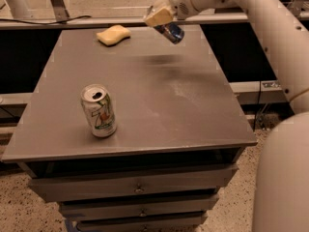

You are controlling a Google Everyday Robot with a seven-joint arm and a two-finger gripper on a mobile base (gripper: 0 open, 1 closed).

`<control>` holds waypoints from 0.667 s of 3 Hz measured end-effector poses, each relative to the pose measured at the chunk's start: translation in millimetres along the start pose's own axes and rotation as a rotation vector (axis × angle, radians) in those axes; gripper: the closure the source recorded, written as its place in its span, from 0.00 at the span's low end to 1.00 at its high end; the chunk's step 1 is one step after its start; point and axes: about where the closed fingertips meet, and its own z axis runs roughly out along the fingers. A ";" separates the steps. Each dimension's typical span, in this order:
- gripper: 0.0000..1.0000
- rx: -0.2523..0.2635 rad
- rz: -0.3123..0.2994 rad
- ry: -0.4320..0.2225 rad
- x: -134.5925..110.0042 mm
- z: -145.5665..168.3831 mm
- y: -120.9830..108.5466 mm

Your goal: Place redbull can upright

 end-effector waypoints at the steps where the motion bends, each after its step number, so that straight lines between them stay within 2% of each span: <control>1: 1.00 0.060 0.150 -0.164 20.4 -14.8 -3.2; 2: 1.00 0.145 0.252 -0.331 29.5 -28.8 -15.3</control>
Offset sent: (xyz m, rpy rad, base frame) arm 0.0230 -0.1077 0.0292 0.7636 -0.2315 -0.3123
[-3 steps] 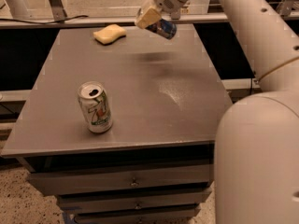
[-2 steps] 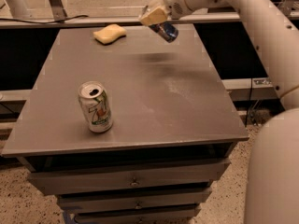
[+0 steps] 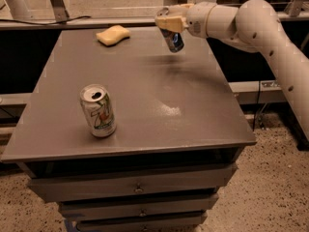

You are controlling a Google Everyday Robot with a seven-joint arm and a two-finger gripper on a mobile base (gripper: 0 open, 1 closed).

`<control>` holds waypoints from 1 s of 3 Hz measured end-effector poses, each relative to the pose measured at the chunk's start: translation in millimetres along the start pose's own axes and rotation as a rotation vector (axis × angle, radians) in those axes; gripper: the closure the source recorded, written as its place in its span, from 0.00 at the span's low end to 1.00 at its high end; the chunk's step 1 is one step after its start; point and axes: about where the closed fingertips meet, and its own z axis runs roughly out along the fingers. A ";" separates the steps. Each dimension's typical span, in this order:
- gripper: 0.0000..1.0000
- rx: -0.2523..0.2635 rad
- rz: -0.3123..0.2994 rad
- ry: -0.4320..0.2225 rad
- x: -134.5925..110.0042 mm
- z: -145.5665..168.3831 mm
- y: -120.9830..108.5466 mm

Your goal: Place redbull can upright

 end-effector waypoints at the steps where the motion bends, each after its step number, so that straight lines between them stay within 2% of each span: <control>1: 1.00 0.122 0.056 -0.161 -13.0 -12.6 -28.2; 2: 1.00 0.223 0.104 -0.243 -18.7 -26.6 -51.4; 3: 1.00 0.275 0.171 -0.255 -15.2 -30.9 -61.5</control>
Offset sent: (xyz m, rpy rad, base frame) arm 0.0293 -0.0914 0.0400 0.3932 -0.1493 -0.3220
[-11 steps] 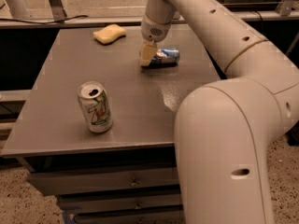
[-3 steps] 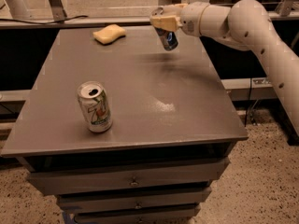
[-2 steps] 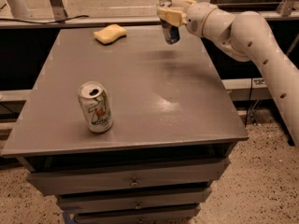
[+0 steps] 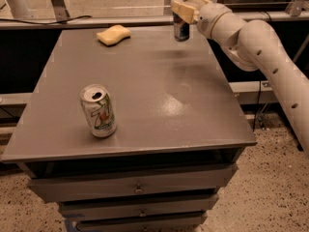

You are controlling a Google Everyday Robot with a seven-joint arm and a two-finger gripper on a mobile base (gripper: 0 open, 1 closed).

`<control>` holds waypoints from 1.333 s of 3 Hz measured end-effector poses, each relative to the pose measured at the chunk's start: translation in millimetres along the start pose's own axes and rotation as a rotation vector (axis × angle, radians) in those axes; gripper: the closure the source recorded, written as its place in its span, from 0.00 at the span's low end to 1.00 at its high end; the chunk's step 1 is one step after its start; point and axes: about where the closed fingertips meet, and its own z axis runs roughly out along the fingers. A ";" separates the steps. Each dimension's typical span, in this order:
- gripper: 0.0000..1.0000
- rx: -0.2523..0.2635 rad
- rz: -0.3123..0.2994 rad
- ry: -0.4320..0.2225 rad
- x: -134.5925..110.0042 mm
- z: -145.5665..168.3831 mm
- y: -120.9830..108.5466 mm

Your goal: Place redbull can upright

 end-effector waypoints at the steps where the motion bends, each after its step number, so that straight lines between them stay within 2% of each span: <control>1: 1.00 0.028 0.083 0.061 10.9 2.2 -3.0; 2: 1.00 0.058 0.154 0.133 31.8 -2.4 -16.3; 3: 1.00 0.077 0.201 0.174 48.9 -7.7 -24.7; 4: 0.82 0.080 0.230 0.204 61.0 -10.8 -29.3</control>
Offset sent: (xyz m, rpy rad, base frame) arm 0.0174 -0.0295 -0.0585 0.0775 0.3247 -0.0560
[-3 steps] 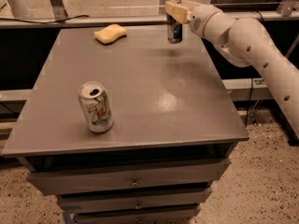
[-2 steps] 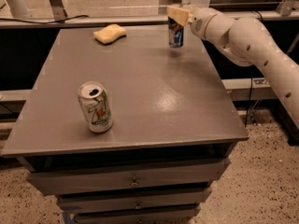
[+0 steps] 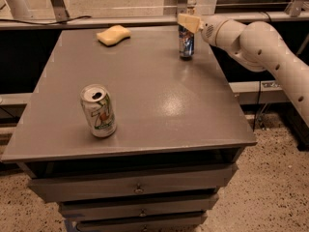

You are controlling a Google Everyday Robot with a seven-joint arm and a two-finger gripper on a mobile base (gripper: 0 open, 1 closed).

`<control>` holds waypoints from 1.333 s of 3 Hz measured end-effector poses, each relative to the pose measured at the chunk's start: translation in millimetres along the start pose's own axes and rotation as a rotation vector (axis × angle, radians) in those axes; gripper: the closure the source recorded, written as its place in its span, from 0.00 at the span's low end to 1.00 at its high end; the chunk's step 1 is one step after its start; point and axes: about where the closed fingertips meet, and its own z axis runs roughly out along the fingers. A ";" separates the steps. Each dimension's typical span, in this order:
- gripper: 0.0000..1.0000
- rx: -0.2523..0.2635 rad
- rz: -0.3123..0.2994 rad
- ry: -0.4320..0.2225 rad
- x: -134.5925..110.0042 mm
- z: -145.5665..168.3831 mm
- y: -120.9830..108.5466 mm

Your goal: Place redbull can upright

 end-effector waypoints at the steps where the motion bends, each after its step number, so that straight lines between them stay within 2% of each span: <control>1: 0.59 0.001 0.017 0.018 6.5 -1.1 -3.5; 3: 0.13 0.007 0.021 0.050 12.8 -9.1 -6.4; 4: 0.14 0.011 0.004 0.051 9.9 -12.7 -5.3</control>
Offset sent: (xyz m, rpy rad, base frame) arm -0.0072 -0.0138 -0.0146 -0.0084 0.0638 -0.0015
